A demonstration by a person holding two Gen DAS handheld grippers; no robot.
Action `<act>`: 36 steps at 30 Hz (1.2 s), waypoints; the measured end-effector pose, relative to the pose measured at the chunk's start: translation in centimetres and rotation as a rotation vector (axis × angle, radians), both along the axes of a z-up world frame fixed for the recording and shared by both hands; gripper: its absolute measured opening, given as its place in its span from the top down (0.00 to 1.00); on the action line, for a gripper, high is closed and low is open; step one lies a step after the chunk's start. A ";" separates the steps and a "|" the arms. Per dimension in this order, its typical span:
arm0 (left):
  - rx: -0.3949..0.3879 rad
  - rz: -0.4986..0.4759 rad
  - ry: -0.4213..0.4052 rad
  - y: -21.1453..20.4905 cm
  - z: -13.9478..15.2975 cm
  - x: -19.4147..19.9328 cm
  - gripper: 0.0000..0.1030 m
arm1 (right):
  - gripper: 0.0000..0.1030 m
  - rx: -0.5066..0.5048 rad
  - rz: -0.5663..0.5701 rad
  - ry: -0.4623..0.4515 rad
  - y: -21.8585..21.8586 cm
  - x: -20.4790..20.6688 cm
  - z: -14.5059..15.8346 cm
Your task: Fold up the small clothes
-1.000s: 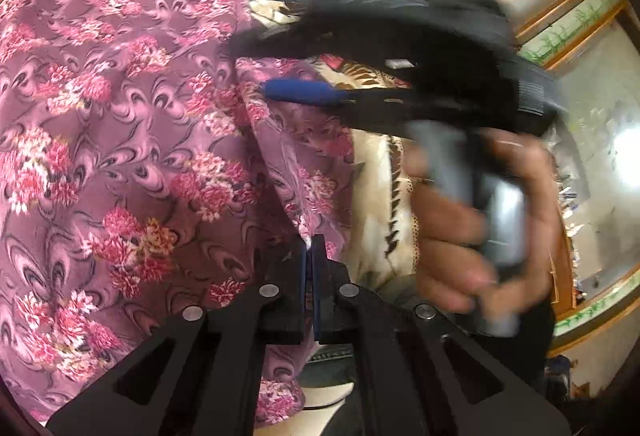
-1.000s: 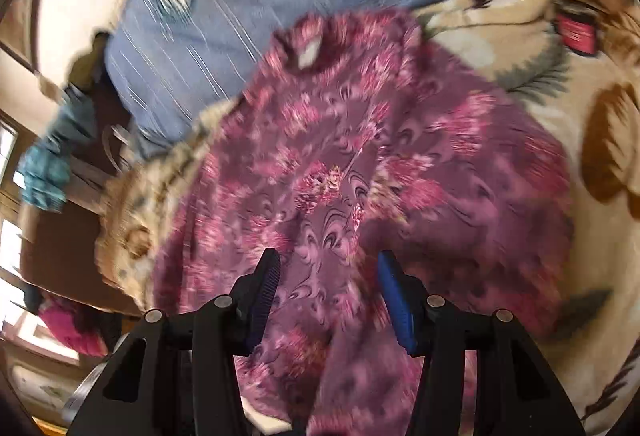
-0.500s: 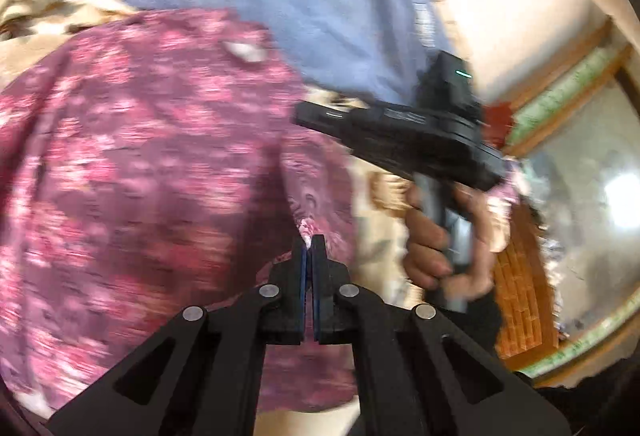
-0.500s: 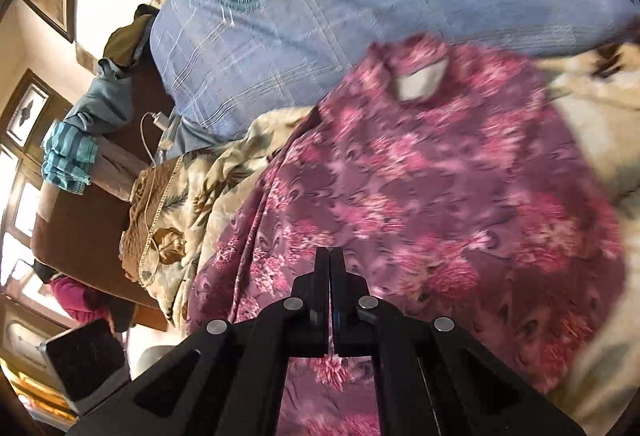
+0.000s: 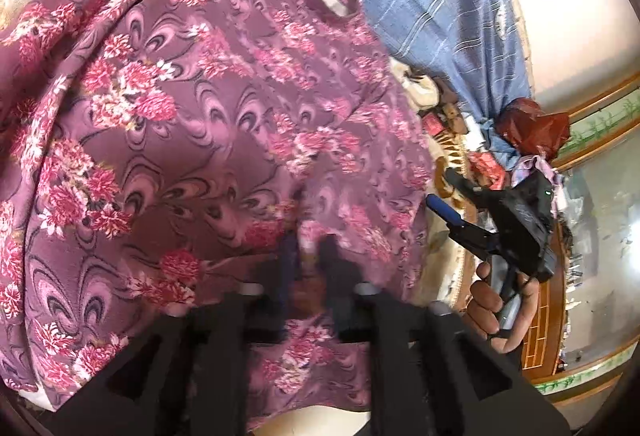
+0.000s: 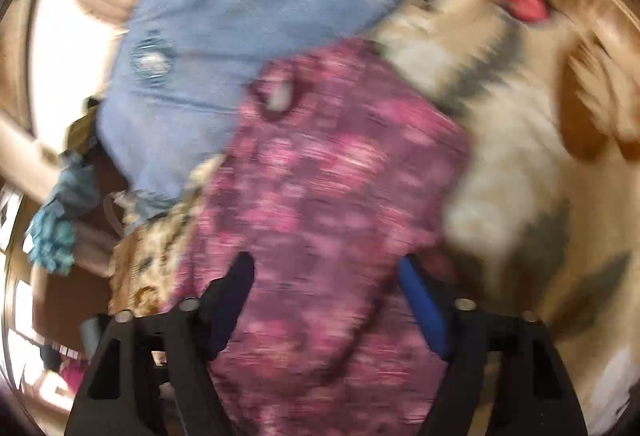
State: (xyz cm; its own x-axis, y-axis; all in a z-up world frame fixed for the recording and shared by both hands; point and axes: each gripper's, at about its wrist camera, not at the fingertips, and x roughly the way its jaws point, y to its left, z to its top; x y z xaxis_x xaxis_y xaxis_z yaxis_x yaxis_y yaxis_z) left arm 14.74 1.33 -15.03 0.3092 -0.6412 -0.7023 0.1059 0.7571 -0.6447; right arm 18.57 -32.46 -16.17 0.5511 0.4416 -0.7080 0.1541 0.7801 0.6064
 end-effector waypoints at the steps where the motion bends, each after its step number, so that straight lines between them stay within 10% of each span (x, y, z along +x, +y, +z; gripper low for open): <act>1: 0.013 -0.001 -0.003 -0.2 -0.2 0.1 0.66 | 0.48 0.005 0.000 0.011 -0.2 0.3 -0.7; 5: 0.006 -0.009 -0.066 -0.8 0.0 -0.6 0.92 | 0.94 0.062 -0.004 -0.012 0.1 1.2 -1.2; 10: -0.150 0.024 -0.122 2.1 3.6 -1.5 0.93 | 0.96 0.036 0.069 -0.126 1.9 0.5 1.9; 13: -0.117 0.123 -0.147 6.0 5.0 -2.8 0.93 | 0.96 0.063 0.118 -0.136 3.3 0.2 2.3; 17: 0.090 0.219 0.017 7.0 -1.3 -1.8 0.91 | 0.90 0.016 0.176 0.017 5.9 1.7 -2.1; 19: 0.071 0.202 0.064 6.8 -2.8 -1.6 0.91 | 0.89 -0.008 0.184 0.030 6.4 1.4 -2.4; 23: 0.132 0.166 -0.023 6.1 -1.2 -2.3 0.67 | 0.48 0.019 0.153 -0.086 5.1 -0.1 1.0; 29: 0.252 0.168 -0.102 4.7 1.0 -2.3 0.66 | 0.42 -0.007 0.139 -0.137 2.6 2.9 6.0; 36: 0.283 0.025 -0.323 0.3 8.2 1.0 0.41 | 0.41 -0.002 0.100 -0.010 -2.9 10.5 3.5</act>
State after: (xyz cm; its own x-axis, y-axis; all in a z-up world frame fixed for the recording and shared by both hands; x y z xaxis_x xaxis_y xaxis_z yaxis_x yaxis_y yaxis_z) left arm 15.77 1.65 -6.83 0.5552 -0.4269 -0.7138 0.2480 0.9041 -0.3479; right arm 29.07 -35.35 -12.71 0.5114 0.4932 -0.7038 0.0695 0.7925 0.6059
